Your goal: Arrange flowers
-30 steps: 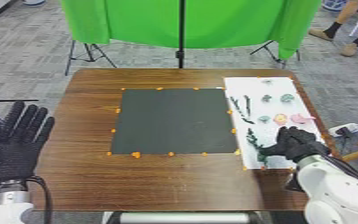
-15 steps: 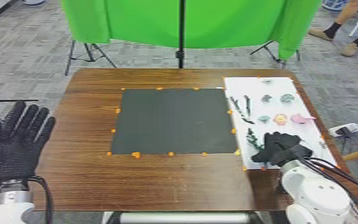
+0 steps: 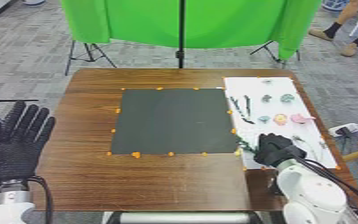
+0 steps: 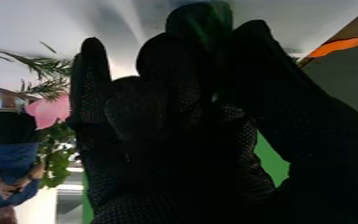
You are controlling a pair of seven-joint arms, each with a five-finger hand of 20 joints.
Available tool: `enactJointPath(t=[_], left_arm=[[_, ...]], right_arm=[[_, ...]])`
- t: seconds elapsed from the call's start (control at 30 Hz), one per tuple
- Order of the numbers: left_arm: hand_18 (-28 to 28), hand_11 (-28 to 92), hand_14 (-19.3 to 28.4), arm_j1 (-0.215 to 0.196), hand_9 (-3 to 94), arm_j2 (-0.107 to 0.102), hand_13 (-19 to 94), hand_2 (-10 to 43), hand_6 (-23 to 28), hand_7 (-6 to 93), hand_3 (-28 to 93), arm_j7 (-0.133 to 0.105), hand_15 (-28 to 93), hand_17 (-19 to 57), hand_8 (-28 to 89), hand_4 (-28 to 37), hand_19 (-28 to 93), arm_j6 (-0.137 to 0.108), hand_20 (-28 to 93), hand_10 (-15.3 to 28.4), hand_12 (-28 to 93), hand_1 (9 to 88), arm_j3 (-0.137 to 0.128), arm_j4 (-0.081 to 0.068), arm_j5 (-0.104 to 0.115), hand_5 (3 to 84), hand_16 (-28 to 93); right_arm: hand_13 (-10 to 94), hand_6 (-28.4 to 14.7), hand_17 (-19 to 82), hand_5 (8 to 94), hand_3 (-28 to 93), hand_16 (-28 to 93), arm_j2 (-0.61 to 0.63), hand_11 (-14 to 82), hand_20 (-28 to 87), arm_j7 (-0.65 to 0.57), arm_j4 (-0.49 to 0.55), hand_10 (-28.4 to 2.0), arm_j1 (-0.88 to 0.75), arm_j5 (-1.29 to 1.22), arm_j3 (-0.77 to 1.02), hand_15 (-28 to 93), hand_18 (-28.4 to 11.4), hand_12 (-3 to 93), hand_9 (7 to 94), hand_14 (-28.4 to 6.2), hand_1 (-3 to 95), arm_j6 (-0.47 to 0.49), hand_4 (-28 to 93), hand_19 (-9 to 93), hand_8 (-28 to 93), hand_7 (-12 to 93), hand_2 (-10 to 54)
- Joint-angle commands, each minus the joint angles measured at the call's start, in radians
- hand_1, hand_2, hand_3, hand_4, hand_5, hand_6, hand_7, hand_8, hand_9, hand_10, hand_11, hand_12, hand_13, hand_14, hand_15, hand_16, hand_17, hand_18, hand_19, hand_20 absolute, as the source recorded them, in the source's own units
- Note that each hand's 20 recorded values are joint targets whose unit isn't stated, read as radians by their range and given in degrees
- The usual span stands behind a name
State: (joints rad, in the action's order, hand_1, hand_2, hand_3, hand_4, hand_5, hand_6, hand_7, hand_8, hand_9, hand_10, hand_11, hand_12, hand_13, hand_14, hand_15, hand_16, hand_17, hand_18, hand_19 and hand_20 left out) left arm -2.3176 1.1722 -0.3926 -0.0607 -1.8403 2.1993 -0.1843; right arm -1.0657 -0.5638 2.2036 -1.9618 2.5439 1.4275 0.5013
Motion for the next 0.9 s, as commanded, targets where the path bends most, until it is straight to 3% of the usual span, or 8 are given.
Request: enactJointPath(t=[0.03,0.3,0.4,0.47,0.63,0.87,0.9], left_arm=[[14.0,15,15.4,-0.016,40.5,0.0,30,10.1,8.7,7.6,77,-0.003,26,-6.5,-9,-28.3,35,-0.007,11,15.0,7,28.1,0.004,-0.008,0.0,45.3,-7],[14.0,15,15.4,-0.019,40.5,-0.007,30,10.0,8.7,7.4,77,0.001,26,-6.5,-9,-28.3,35,-0.019,11,15.0,8,28.1,0.003,-0.007,0.001,45.2,-7],[14.0,15,15.4,-0.021,40.5,-0.008,30,10.0,8.7,7.4,77,-0.004,26,-6.6,-9,-28.3,35,-0.025,11,15.0,7,28.1,0.0,-0.006,0.007,45.2,-7],[14.1,15,15.4,-0.012,40.5,-0.011,30,10.0,8.6,7.5,77,0.005,26,-6.6,-9,-28.3,35,-0.022,11,15.0,7,28.1,0.005,-0.01,0.005,45.2,-7],[14.0,15,15.4,0.008,40.4,-0.033,30,10.0,8.6,7.5,77,0.01,26,-6.6,-9,-28.3,35,-0.029,11,15.0,7,28.1,0.013,-0.017,0.008,45.2,-7],[14.1,15,15.4,0.036,40.4,-0.07,30,10.0,8.6,7.5,77,0.008,26,-6.7,-9,-28.3,35,-0.038,11,14.9,7,28.1,0.033,-0.029,0.017,45.2,-7],[14.1,15,15.4,0.04,40.4,-0.077,30,10.0,8.6,7.5,77,0.007,26,-6.7,-9,-28.3,35,-0.04,11,14.9,7,28.1,0.036,-0.03,0.018,45.2,-7]], right_arm=[[69,-2.8,33,81.7,81,31,0.0,44.4,22,-0.147,0.035,-15.7,0.008,-0.153,-0.052,77,-26.4,50.8,76.9,-15.8,48.4,-0.154,-19,80,15,33,-9.5],[71,-2.8,35,82.6,82,30,-0.027,47.7,20,-0.239,0.041,-16.1,0.171,-0.26,-0.197,79,-28.0,49.6,77.6,-16.0,47.0,-0.396,-16,84,17,33,-9.5],[72,-2.2,35,82.5,83,30,-0.059,48.8,19,-0.219,-0.016,-16.0,0.273,-0.233,-0.284,79,-28.2,49.5,77.8,-16.0,45.7,-0.399,-15,85,18,34,-9.5],[72,-2.1,35,82.4,83,30,-0.085,49.2,18,-0.21,-0.035,-16.1,0.323,-0.23,-0.329,79,-28.3,49.2,77.7,-16.0,45.5,-0.393,-15,86,18,34,-9.5],[72,-2.2,35,82.2,82,30,-0.155,51.8,16,-0.172,-0.096,-16.9,0.435,-0.241,-0.43,80,-28.3,46.7,77.3,-16.4,44.2,-0.35,-15,87,19,35,-9.5],[72,-2.4,35,82.2,81,30,-0.271,53.2,15,-0.181,-0.229,-17.3,0.543,-0.261,-0.525,80,-28.4,44.9,77.1,-16.5,44.3,-0.363,-15,88,19,36,-9.5],[72,-2.4,35,82.2,81,30,-0.29,53.5,15,-0.183,-0.245,-17.4,0.551,-0.257,-0.526,80,-28.4,44.7,77.1,-16.5,44.3,-0.322,-15,88,20,37,-9.5]])
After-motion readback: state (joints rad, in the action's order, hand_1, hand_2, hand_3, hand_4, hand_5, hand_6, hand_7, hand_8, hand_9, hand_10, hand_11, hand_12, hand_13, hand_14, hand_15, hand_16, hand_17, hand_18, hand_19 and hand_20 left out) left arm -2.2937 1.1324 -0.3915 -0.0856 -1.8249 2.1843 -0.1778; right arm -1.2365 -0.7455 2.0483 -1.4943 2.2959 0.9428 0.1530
